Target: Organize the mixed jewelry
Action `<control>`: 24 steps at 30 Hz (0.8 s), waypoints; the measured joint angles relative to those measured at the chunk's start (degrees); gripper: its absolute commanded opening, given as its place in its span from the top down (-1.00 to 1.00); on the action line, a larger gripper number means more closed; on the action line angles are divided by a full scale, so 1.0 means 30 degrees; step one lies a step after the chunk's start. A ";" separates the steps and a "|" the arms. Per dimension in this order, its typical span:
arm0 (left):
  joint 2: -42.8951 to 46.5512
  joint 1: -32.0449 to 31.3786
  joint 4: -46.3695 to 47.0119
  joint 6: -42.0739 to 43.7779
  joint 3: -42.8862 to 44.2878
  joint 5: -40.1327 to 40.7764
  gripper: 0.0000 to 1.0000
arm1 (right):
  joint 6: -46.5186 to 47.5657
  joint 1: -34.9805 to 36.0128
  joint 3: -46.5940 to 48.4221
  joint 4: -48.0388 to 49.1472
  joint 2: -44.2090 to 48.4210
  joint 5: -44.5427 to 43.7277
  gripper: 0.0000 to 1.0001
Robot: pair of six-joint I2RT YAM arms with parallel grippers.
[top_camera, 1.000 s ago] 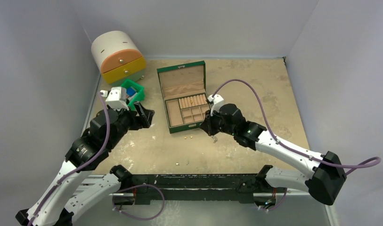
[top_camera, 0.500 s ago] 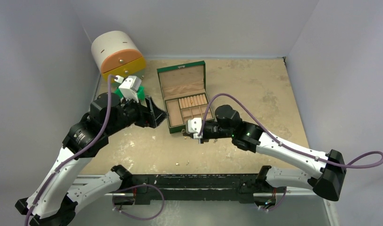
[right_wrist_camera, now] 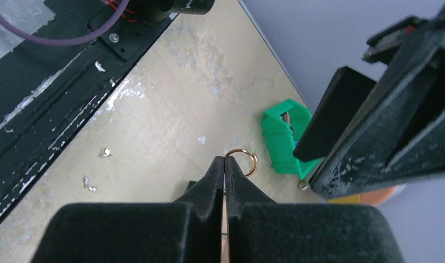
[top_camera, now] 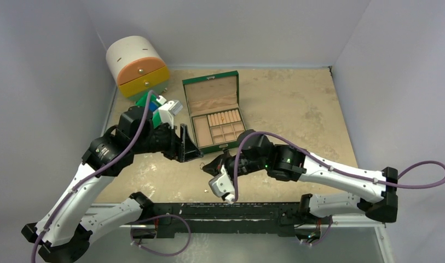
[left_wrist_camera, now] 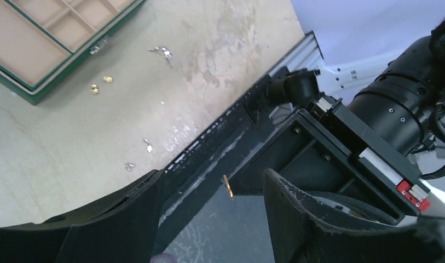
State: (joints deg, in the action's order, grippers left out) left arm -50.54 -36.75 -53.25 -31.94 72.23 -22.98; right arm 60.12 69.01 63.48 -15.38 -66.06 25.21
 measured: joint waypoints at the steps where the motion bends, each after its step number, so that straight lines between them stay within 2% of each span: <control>1: 0.0000 0.0000 -0.0007 -0.0044 -0.0073 -0.0342 -0.23 | 0.0386 0.0262 0.0306 -0.0437 -0.0168 -0.0204 1.00; 8: 0.0146 -0.0007 0.0015 -0.0415 -0.0925 -0.2390 -0.17 | 0.2463 0.1151 0.1727 -0.2667 -0.1122 -0.1654 1.00; 24: 0.0153 -0.0051 0.0000 -0.1005 -0.1872 -0.3300 0.14 | 0.4714 0.1887 0.2980 -0.4357 -0.1836 -0.4109 1.00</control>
State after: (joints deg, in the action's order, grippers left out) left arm -50.09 -36.91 -53.25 -34.96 66.61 -32.88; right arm 74.26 74.67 72.42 -28.45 -71.57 12.88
